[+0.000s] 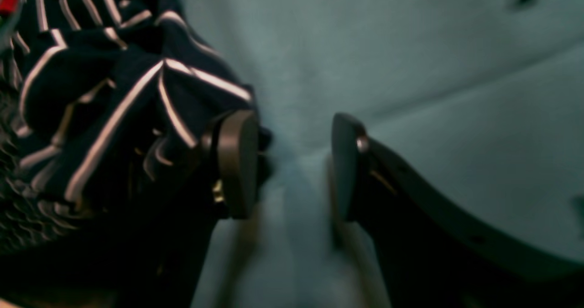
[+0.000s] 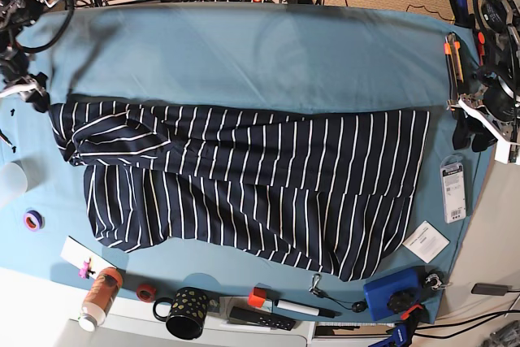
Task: Layout the t-shirt on the table in an organized manner, then fold the t-shirt properly
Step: 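Regrasp the folded shirt edge with both grippers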
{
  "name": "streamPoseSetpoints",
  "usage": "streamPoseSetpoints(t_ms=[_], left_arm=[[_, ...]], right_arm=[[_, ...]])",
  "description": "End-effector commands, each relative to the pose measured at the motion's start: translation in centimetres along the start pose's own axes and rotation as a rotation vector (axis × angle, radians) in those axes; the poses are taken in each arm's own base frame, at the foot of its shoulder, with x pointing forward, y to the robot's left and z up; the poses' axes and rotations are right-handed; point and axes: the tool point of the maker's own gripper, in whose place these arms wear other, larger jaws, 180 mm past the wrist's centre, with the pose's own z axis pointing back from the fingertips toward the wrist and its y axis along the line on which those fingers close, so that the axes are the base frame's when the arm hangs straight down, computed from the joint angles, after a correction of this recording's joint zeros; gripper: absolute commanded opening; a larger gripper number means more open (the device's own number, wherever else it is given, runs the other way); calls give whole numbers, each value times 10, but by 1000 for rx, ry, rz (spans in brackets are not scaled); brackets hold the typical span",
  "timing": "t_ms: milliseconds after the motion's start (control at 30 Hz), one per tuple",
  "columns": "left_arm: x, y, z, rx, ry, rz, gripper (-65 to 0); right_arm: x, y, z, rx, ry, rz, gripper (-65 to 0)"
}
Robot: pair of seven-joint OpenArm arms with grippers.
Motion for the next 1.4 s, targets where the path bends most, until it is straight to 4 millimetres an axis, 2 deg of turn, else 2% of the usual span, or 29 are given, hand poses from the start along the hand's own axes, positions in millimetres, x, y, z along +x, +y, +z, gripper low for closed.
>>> streamPoseSetpoints(t_ms=[0, 200, 400, 533, 700, 867, 1033, 1233, 1367], left_arm=[[15, 2, 4, 1, -46, -19, -396], [15, 2, 4, 2, -46, -19, -397], [15, 1, 4, -2, -46, -17, -396], [3, -13, 3, -63, -19, 38, -396], [-29, -36, 1, -116, 18, 125, -396], [-30, -48, -4, -153, -43, 142, -396], [-47, -37, -22, -147, 4, 140, -396], [-51, -30, -47, -170, 26, 196, -392], [-71, -30, -58, -188, 114, 244, -392]], right_arm=[[31, 10, 4, 49, -81, 12, -384], [31, 29, -7, 128, -62, -4, -384], [15, 53, -25, 174, 24, 63, -384], [8, 65, -36, 190, 52, 110, -384], [7, 63, -35, 186, 63, 107, -384], [9, 57, -30, 172, 55, 91, -384], [7, 55, -29, 169, 68, 89, -384], [6, 55, -29, 170, 71, 89, -384], [6, 55, -29, 169, 71, 90, -384]])
